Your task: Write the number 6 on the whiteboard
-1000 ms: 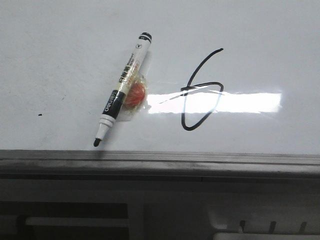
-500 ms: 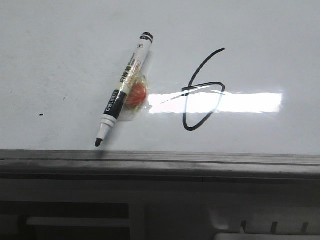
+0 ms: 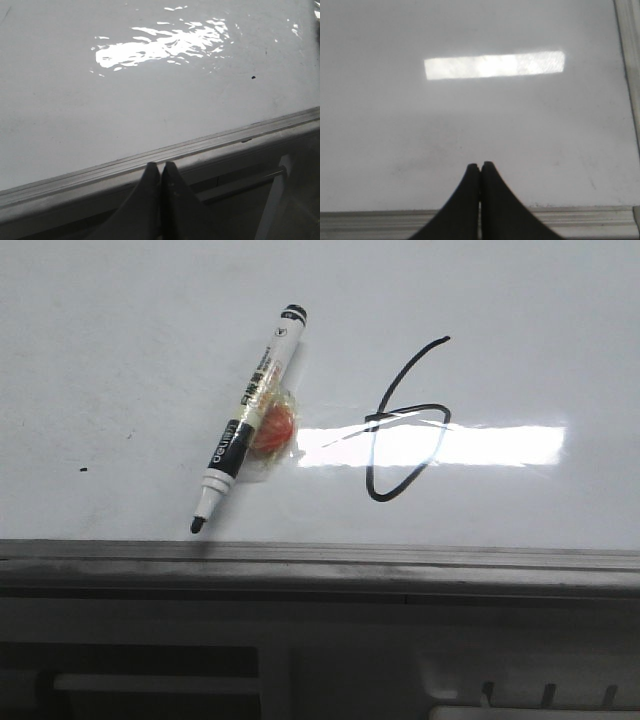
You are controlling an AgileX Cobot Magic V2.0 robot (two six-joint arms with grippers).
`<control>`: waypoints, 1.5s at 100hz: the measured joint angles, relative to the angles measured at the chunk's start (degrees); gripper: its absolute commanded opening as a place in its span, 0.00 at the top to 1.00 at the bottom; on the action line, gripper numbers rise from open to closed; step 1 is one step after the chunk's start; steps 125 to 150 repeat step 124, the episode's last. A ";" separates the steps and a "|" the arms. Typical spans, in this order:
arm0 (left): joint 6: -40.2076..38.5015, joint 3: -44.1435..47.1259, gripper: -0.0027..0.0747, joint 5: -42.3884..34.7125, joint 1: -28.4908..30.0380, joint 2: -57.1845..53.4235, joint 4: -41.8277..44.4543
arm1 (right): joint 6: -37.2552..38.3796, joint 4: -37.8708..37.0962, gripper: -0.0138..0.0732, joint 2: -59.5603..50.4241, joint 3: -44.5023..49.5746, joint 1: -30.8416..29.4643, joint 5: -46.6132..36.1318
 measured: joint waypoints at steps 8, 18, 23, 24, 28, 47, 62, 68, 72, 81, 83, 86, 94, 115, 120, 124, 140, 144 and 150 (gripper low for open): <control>0.00 0.00 0.99 0.00 0.00 0.00 0.00 | 3.16 -1.95 0.92 0.00 0.00 0.40 -0.12; 0.00 0.00 0.99 0.00 0.00 0.00 0.00 | 5.22 -3.25 0.92 0.00 0.00 1.29 0.62; 0.00 0.00 0.99 0.00 0.00 0.00 0.00 | 5.59 -3.70 0.92 0.00 0.00 1.74 2.22; 0.00 0.00 0.99 0.00 0.00 0.00 0.00 | 5.59 -3.67 0.92 0.00 0.00 1.90 2.49; 0.00 0.00 0.99 0.00 0.00 0.00 0.00 | 5.84 -3.82 0.92 0.00 0.00 2.34 4.19; 0.00 0.00 0.99 0.00 0.00 0.00 0.00 | 5.84 -4.15 0.92 0.00 0.00 5.70 4.96; 0.00 0.00 0.99 0.00 0.00 0.00 0.00 | 5.94 -4.24 0.92 0.00 0.00 7.22 5.20; 0.00 0.00 0.99 0.00 0.00 0.00 0.00 | 5.94 -4.37 0.92 0.00 0.00 7.34 5.20; 0.00 0.00 0.99 0.00 0.00 0.00 0.00 | 5.94 -4.37 0.92 0.00 0.00 7.34 5.20; 0.00 0.00 0.99 0.00 0.00 0.00 0.00 | 6.16 -4.37 0.92 0.00 0.00 7.34 5.20; 0.00 0.00 0.99 0.00 0.00 0.00 0.00 | 6.16 -4.37 0.92 0.00 0.00 7.34 5.22; 0.00 0.00 0.99 0.00 0.00 0.00 0.00 | 6.16 -4.37 0.92 0.00 0.00 7.34 5.22; 0.00 0.00 0.99 0.00 0.00 0.00 0.00 | 6.16 -4.49 0.92 0.00 0.00 7.34 5.22; 0.00 0.00 0.99 0.00 0.00 0.00 0.00 | 6.16 -4.59 0.92 0.00 0.00 7.34 5.42; 0.00 0.00 0.99 0.00 0.00 0.00 0.00 | 6.16 -4.59 0.92 0.00 0.00 7.34 5.42; 0.00 0.00 0.99 0.00 0.00 0.00 0.00 | 6.16 -4.59 0.92 0.00 0.00 7.34 5.42; 0.00 0.00 0.99 0.00 0.00 0.00 0.00 | 6.16 -4.59 0.92 0.00 0.00 7.34 5.42; 0.00 0.00 0.99 0.00 0.00 0.00 0.00 | 6.16 -4.59 0.92 0.00 0.00 7.34 5.42; 0.00 0.00 0.99 0.00 0.00 0.00 0.00 | 6.16 -4.59 0.92 0.00 0.00 7.34 5.42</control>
